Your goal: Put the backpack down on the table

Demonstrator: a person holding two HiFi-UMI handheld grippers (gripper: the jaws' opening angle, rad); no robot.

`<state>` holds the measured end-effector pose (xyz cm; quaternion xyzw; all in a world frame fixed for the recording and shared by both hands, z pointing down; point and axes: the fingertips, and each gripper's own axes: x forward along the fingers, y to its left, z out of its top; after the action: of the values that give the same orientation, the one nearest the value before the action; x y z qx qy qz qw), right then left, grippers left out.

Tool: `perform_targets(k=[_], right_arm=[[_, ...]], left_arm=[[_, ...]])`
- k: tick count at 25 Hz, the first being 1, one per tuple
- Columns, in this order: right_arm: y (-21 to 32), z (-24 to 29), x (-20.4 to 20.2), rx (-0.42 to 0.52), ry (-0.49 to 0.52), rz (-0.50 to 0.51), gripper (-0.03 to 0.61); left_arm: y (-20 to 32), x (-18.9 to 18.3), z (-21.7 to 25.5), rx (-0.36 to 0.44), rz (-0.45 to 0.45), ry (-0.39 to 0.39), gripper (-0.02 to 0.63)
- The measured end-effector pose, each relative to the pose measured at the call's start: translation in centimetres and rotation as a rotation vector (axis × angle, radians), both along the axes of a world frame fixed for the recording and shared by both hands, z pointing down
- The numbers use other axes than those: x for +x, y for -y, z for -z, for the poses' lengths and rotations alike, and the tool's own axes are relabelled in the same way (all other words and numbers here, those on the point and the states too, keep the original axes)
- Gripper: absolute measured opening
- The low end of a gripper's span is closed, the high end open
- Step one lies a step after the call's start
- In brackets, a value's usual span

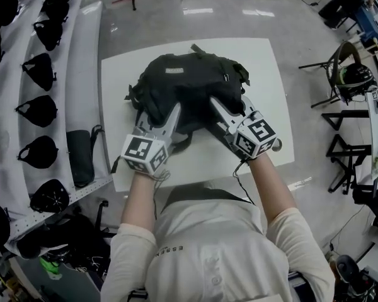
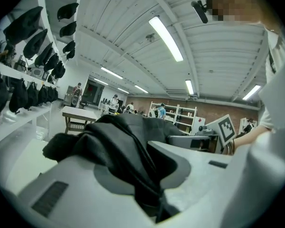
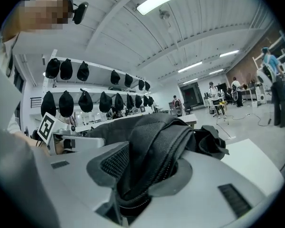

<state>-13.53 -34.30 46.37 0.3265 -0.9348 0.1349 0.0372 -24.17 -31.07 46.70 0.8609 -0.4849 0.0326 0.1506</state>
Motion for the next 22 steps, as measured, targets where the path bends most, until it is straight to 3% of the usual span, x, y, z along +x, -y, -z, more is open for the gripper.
perform_targets(k=[15, 22], right_arm=[[-7.7, -4.1, 2.4, -0.103, 0.002, 0.040, 0.166], [-10.5, -6.4, 3.1, -0.136, -0.022, 0.039, 0.176]], left_arm=[[-8.2, 2.1, -4.0, -0.091, 0.062, -0.069, 0.089], [-11.0, 2.7, -6.2, -0.028, 0.055, -0.022, 0.104]])
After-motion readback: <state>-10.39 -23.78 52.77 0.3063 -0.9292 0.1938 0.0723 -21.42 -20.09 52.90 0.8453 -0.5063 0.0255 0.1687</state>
